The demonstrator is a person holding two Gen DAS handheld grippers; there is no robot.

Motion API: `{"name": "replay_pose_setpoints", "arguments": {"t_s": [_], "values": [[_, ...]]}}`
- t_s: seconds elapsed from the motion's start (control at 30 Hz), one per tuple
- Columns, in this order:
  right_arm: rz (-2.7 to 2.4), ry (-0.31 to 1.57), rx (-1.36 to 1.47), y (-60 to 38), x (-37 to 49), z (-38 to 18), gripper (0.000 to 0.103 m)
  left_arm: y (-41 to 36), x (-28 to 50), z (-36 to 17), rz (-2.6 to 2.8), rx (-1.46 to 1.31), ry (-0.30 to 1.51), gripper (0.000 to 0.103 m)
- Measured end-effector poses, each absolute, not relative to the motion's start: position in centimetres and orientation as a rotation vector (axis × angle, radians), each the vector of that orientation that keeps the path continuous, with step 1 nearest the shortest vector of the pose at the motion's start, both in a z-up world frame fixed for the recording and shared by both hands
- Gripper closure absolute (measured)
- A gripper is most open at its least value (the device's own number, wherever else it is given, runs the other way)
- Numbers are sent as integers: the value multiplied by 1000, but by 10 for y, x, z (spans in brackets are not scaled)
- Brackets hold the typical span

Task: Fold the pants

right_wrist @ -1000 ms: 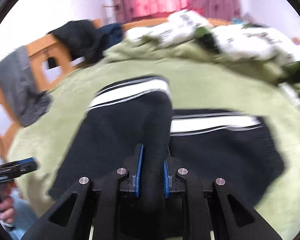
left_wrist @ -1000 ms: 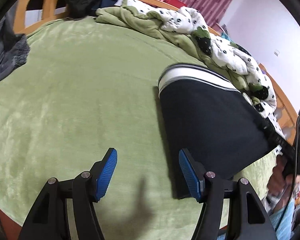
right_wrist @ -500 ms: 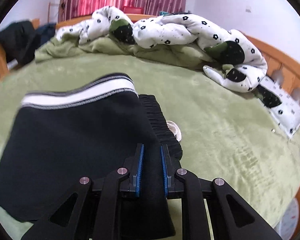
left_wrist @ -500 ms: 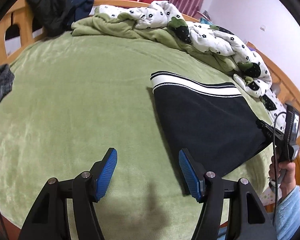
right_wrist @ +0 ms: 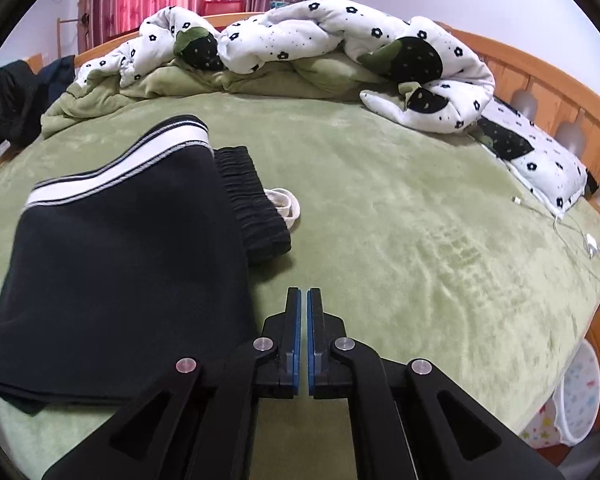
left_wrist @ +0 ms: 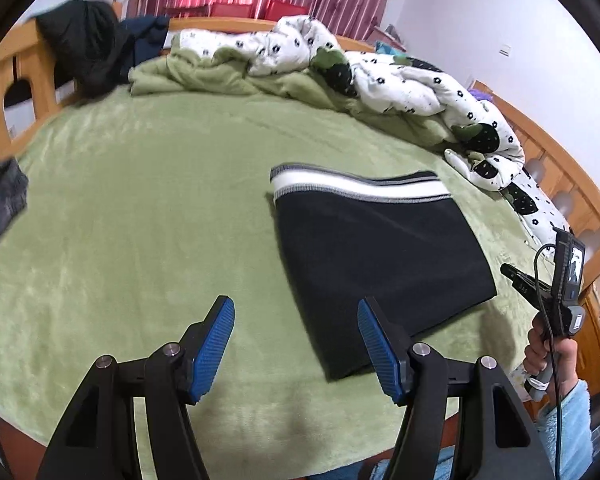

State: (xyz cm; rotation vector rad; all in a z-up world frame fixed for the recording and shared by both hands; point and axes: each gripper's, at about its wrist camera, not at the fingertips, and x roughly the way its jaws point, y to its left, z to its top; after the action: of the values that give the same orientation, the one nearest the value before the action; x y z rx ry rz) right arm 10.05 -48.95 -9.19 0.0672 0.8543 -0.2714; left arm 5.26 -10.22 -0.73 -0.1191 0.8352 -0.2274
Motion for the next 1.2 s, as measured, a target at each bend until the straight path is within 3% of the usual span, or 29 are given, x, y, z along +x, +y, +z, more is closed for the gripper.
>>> {"name": "replay_pose_setpoints", "arguments": {"t_s": [0.1, 0.13, 0.17, 0.37, 0.63, 0.9, 0.93, 0.97, 1.0, 1.03, 1.1, 1.2], "values": [[-235, 834, 100, -481, 95, -72, 82, -100, 51, 20, -246, -75, 805, 41], [-216, 832, 106, -478, 94, -67, 63, -98, 54, 26, -247, -64, 799, 41], [-191, 830, 110, -476, 95, -61, 52, -97, 57, 32, -248, -58, 796, 41], [-152, 797, 95, -473, 123, -52, 50, -95, 100, 23, -303, -99, 810, 37], [-36, 892, 250, -498, 176, -97, 46, -112, 176, -81, -385, -309, 961, 37], [34, 800, 222, -488, 196, -97, 48, -116, 202, -143, -419, -423, 1050, 37], [40, 834, 187, -481, 203, -101, 61, -117, 204, -148, -425, -429, 1061, 37], [45, 872, 152, -474, 208, -107, 83, -119, 206, -151, -426, -427, 1066, 37], [53, 878, 110, -465, 210, -112, 85, -120, 206, -153, -428, -424, 1062, 37], [38, 842, 49, -456, 206, -111, 93, -119, 206, -152, -430, -419, 1052, 37], [55, 796, -47, -447, 199, -105, 94, -119, 202, -147, -451, -414, 1023, 37], [84, 730, 95, -475, 188, -87, 95, -120, 203, -143, -480, -413, 1008, 37]]}}
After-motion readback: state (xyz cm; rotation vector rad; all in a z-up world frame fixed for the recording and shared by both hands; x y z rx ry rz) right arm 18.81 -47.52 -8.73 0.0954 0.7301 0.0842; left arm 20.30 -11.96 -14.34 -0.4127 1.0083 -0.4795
